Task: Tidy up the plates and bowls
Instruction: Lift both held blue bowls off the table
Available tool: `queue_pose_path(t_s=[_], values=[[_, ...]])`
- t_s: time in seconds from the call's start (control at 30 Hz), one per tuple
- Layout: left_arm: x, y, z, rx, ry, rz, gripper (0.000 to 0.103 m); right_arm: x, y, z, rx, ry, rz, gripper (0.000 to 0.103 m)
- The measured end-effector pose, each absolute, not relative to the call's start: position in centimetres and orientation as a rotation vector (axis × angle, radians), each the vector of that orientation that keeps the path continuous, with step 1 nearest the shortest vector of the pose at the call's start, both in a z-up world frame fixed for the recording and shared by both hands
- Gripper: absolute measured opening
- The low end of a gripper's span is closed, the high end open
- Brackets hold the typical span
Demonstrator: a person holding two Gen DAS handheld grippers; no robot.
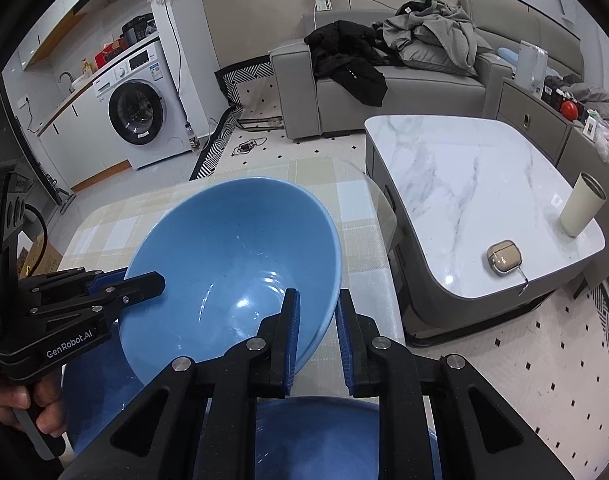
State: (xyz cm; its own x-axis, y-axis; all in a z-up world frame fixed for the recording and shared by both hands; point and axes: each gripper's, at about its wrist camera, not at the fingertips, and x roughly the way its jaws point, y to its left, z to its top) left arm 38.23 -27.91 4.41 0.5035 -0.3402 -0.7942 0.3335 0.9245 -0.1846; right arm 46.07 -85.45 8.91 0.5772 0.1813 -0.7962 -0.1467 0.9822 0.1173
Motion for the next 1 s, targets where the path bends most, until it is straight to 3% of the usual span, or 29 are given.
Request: queue_pose_path(t_s=[1.0], values=[[31.3,-25.9,12.8,-0.006,0.845,-0.419,0.015,40.5,-84.3,15.7,0.023,0.797,0.207,0.019]])
